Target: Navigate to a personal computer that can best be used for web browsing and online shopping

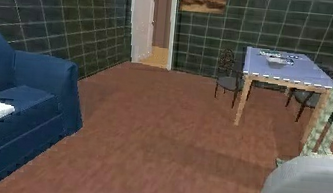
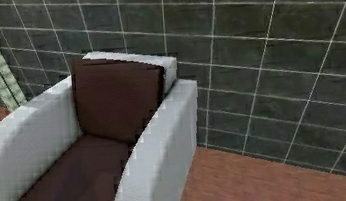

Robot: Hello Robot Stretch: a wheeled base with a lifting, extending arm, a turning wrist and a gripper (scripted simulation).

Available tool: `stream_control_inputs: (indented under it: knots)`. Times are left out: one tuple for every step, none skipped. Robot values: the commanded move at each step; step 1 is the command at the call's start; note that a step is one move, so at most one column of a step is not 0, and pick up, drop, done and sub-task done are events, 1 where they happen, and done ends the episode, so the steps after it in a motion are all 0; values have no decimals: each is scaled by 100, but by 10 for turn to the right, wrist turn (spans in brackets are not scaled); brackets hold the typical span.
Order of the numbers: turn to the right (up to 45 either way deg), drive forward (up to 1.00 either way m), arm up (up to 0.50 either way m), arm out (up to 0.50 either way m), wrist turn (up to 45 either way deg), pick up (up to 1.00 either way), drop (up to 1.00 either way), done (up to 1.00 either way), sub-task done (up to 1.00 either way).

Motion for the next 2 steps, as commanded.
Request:
stream_control_inputs:
  knots:
    - [0, 5, 0, 0, 0, 0, 0, 0, 0]
    - [-60, 0, 0, 0, 0, 0, 0, 0, 0]
